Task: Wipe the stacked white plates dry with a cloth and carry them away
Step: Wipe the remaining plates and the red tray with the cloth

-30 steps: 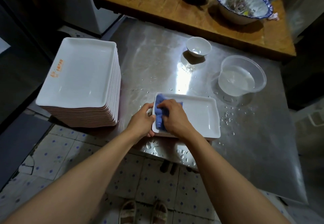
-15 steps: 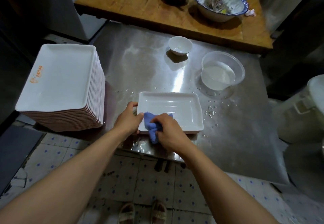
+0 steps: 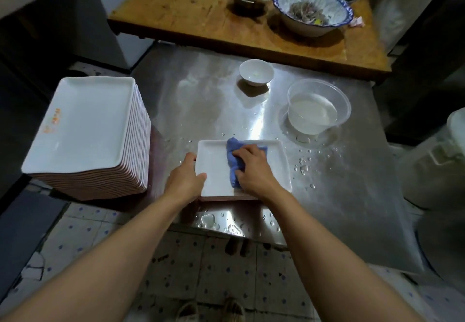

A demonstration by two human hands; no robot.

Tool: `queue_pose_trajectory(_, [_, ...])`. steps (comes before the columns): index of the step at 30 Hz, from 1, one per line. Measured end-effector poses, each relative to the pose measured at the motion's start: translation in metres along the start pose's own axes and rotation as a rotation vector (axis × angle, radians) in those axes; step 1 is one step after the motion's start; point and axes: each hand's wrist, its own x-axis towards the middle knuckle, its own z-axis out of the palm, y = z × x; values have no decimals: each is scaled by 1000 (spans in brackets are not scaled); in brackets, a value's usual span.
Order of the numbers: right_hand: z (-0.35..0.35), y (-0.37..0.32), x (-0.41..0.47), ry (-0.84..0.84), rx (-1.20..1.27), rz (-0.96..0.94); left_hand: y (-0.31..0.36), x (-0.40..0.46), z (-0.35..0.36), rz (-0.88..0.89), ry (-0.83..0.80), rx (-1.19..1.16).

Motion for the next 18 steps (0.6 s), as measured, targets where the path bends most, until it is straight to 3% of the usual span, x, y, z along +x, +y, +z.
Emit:
queue_pose_trajectory(3, [8, -2, -15, -88, -31, -102, 3, -1, -1, -12, 3, 3])
queue_pose_trajectory(8, [-21, 25, -45, -139, -252, 52, 7, -4, -2, -13, 20, 22])
queue_pose_trajectory(13, [-46, 36, -65, -73, -402, 43, 9, -6, -2, -16, 31, 52])
queue_pose_trajectory(18, [-71, 49, -78, 48, -98, 211, 20, -24, -1, -40, 131, 261])
